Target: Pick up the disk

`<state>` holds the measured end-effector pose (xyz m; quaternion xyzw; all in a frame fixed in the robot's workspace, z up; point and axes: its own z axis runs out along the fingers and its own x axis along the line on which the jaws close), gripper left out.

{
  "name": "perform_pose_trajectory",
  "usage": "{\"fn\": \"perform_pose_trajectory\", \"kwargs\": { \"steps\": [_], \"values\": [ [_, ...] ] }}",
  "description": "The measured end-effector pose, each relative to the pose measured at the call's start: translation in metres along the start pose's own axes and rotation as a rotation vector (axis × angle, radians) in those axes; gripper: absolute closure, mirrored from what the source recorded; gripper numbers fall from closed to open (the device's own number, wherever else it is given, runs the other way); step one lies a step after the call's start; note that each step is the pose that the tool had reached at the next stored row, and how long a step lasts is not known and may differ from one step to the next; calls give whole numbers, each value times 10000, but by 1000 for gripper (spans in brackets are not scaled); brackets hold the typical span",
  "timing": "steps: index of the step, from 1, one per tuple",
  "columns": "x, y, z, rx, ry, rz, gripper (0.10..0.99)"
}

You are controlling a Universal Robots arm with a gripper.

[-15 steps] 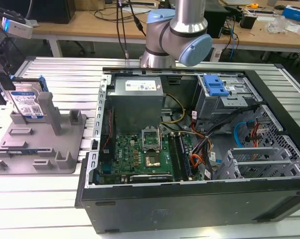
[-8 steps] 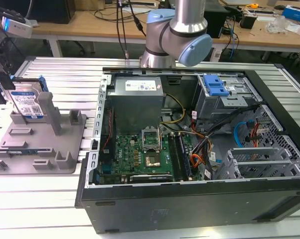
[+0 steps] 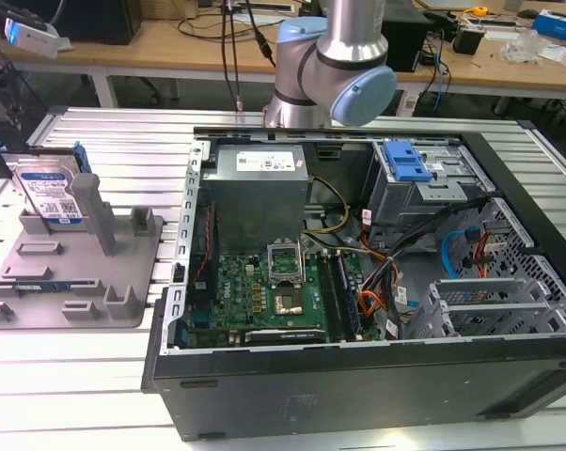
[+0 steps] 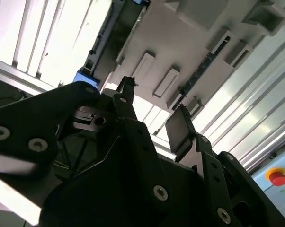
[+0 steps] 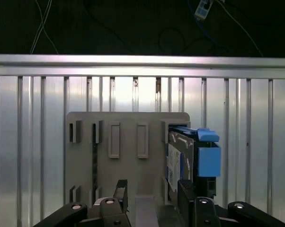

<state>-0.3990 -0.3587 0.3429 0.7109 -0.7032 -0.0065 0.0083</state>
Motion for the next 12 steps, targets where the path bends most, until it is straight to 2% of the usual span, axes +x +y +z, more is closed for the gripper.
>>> {"fn": "perform_pose_trajectory", "kwargs": {
  "steps": [5, 7, 8, 9, 12],
  "values": [
    [-178, 105, 2, 0, 3, -1, 545],
    [-330, 161, 3, 0, 6, -2, 545],
    [-404, 171, 3, -2, 44, 0, 545],
    [-404, 171, 4, 0, 87, -1, 545],
    [-404, 170, 4, -1, 140, -1, 545]
  ]
}}
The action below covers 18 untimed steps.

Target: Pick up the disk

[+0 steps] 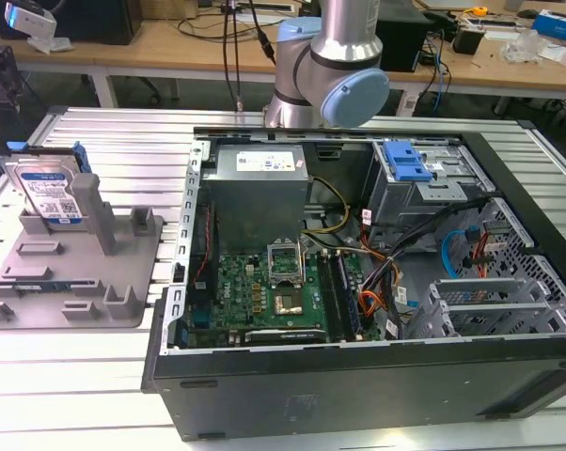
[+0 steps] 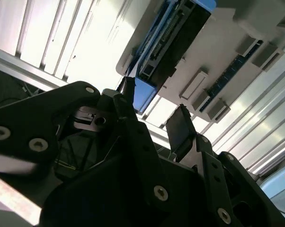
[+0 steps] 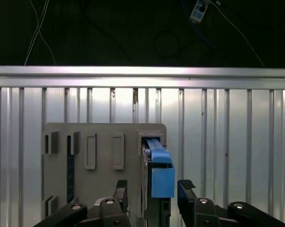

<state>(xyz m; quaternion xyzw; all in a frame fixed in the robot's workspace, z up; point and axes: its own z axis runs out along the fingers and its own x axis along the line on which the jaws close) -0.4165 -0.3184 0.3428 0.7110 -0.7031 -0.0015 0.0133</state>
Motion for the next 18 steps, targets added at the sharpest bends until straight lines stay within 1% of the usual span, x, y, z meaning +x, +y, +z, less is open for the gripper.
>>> {"fn": "perform_pose_trajectory", "kwargs": {
  "steps": [1, 3, 5, 13, 15, 18],
  "values": [
    [0, 0, 0, -1, 18, 0, 545],
    [0, -1, 5, 1, 22, 0, 545],
    [-1, -1, 49, 6, 21, 1, 545],
    [-31, -3, 118, 6, 25, 1, 545],
    [-33, -3, 121, 8, 49, 1, 545],
    [-53, -2, 148, 8, 72, 1, 545]
  ]
}}
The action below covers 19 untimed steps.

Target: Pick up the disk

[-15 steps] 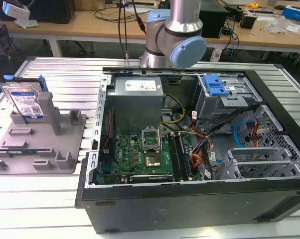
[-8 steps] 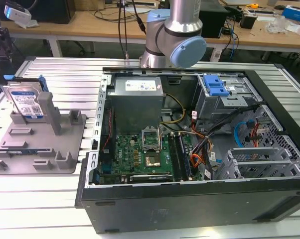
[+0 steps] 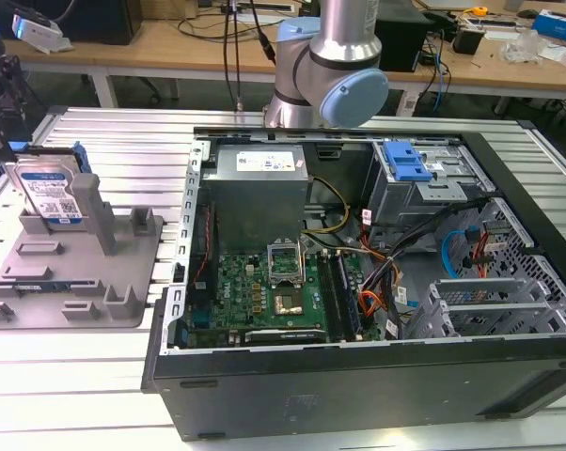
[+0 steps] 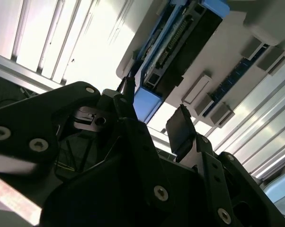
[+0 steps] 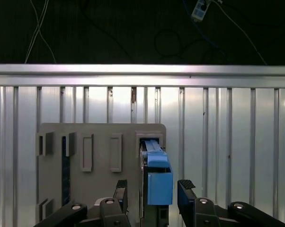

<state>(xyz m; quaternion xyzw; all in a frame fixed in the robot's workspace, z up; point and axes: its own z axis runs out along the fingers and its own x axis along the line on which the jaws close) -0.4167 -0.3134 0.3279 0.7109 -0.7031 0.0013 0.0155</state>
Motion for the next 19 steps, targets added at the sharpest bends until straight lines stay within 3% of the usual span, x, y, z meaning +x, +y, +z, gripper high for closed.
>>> {"fn": "perform_pose_trajectory", "kwargs": {
  "steps": [19],
  "values": [
    [-35, 23, 160, 0, 39, 1, 545]
  ]
}}
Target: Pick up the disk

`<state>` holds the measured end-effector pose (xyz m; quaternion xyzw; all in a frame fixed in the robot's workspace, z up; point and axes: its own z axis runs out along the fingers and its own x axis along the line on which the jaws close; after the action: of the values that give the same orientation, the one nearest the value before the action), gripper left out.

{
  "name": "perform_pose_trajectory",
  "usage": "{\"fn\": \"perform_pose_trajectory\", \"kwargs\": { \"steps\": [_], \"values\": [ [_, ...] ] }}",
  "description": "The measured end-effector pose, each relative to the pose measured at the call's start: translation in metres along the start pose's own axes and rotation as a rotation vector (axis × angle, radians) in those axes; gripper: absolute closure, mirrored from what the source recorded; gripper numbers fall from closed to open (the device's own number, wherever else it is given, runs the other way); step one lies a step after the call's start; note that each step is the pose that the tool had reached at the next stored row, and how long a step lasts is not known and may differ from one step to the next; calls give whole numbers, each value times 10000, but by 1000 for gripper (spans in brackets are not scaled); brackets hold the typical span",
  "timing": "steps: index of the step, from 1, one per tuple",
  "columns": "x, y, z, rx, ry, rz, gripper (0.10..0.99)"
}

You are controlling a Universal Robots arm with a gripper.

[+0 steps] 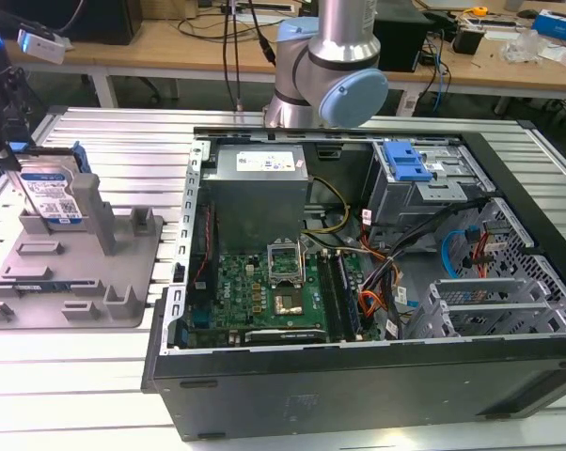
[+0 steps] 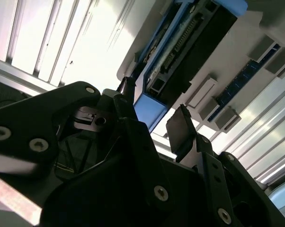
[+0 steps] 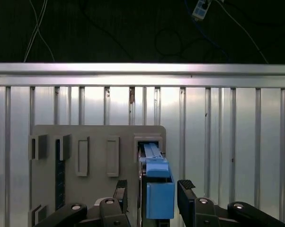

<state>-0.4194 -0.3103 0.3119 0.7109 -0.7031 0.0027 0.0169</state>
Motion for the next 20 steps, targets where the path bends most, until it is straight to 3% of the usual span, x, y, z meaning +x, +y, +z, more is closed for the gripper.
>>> {"fn": "perform_pose_trajectory", "kwargs": {
  "steps": [20],
  "values": [
    [-4, 1, 112, -2, 9, 0, 545]
  ]
}}
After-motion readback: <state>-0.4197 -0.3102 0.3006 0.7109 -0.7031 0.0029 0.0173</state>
